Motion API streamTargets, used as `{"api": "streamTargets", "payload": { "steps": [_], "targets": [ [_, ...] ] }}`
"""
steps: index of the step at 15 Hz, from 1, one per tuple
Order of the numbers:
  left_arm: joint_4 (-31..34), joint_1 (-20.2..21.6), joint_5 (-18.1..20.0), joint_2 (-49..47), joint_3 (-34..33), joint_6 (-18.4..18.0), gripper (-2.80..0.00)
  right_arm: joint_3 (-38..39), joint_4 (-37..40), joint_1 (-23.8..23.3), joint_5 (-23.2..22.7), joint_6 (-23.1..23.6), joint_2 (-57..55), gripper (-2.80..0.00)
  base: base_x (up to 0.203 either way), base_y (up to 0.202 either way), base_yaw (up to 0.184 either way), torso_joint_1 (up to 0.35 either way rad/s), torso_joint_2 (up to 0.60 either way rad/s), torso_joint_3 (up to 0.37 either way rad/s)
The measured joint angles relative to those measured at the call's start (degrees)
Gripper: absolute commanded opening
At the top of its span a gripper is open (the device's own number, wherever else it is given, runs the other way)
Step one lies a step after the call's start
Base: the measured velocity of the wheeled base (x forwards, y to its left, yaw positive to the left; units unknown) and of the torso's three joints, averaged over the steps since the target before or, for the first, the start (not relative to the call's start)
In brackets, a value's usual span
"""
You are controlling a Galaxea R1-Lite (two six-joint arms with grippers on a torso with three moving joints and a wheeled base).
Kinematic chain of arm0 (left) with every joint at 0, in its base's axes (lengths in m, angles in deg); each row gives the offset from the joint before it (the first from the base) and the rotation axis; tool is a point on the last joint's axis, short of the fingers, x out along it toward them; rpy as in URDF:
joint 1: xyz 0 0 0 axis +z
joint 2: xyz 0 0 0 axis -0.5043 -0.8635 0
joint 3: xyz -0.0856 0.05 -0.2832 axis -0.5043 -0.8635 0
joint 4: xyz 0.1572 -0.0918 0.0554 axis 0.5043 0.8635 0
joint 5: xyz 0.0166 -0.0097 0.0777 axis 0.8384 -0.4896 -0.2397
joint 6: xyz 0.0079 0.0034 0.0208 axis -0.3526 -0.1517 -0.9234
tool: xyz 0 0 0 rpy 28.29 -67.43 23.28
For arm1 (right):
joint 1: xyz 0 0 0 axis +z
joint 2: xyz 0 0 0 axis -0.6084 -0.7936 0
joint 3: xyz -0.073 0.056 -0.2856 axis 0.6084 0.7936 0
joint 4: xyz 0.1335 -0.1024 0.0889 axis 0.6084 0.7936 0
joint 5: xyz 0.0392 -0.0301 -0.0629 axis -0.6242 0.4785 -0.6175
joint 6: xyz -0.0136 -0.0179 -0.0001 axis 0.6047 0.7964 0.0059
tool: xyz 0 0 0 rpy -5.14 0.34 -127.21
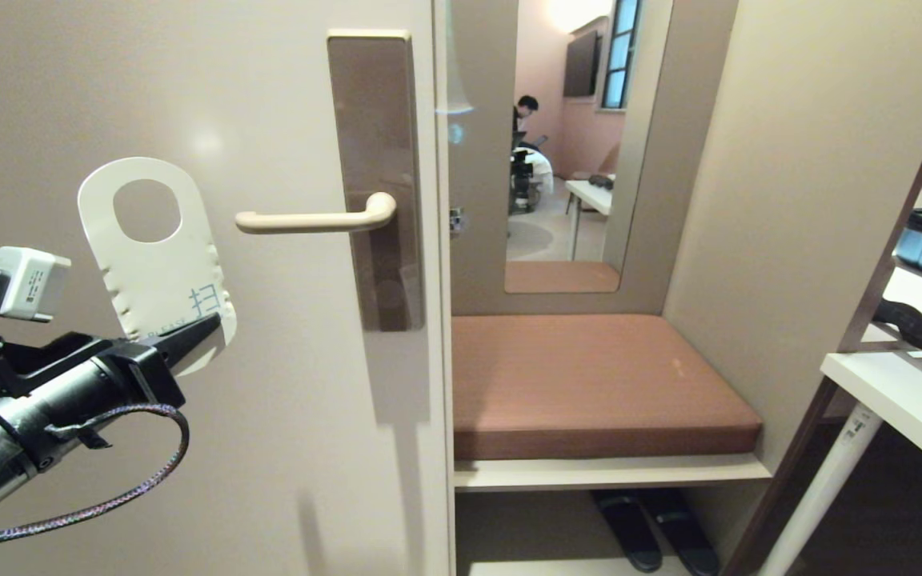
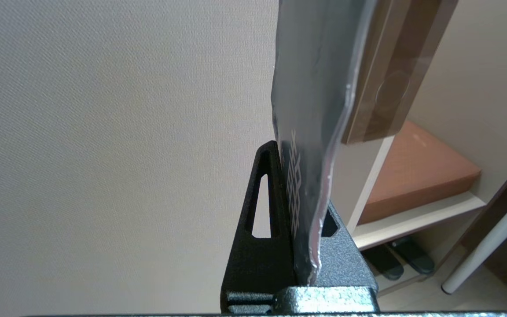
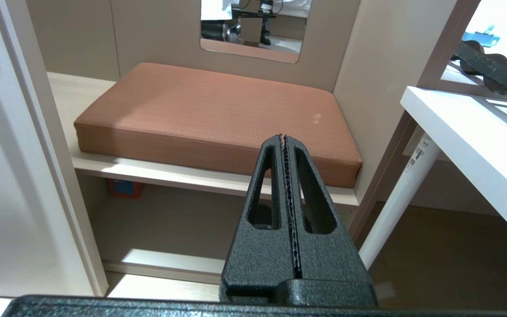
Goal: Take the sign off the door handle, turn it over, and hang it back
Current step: Hang the sign back with the other side facing out
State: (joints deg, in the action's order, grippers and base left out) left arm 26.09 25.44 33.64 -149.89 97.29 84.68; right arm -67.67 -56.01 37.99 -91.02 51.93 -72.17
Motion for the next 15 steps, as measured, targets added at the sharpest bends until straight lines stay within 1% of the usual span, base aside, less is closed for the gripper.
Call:
{"api": "streamTargets", "payload": {
  "steps": [5, 7, 10, 11, 15],
  "targets": [
    [-0.5, -0.1, 0.0, -2.1, 0.1, -1.1, -2.8, 0.0, 0.0, 0.0, 0.0, 0.0, 0.0, -2.8, 0.0, 0.0, 0.0, 0.0, 0.0, 0.0],
    [-3.0, -0.2, 0.0, -3.6, 0.2, -1.5, -2.8, 0.0, 0.0, 0.0, 0.0, 0.0, 0.0, -2.8, 0.0, 0.0, 0.0, 0.0, 0.0, 0.0],
    [-9.3, -0.5, 0.0, -6.6, 0.2, -1.9, -2.8, 0.0, 0.0, 0.0, 0.0, 0.0, 0.0, -2.8, 0.0, 0.0, 0.0, 0.0, 0.0, 0.0],
    [-10.2, -0.5, 0.0, -7.3, 0.2, -1.9, -2.8, 0.0, 0.0, 0.0, 0.0, 0.0, 0.0, -2.8, 0.0, 0.0, 0.0, 0.0, 0.0, 0.0],
    [-10.2, -0.6, 0.0, -8.9, -0.2, -2.0, -2.8, 0.0, 0.0, 0.0, 0.0, 0.0, 0.0, -2.8, 0.0, 0.0, 0.0, 0.0, 0.0, 0.0]
  ]
}}
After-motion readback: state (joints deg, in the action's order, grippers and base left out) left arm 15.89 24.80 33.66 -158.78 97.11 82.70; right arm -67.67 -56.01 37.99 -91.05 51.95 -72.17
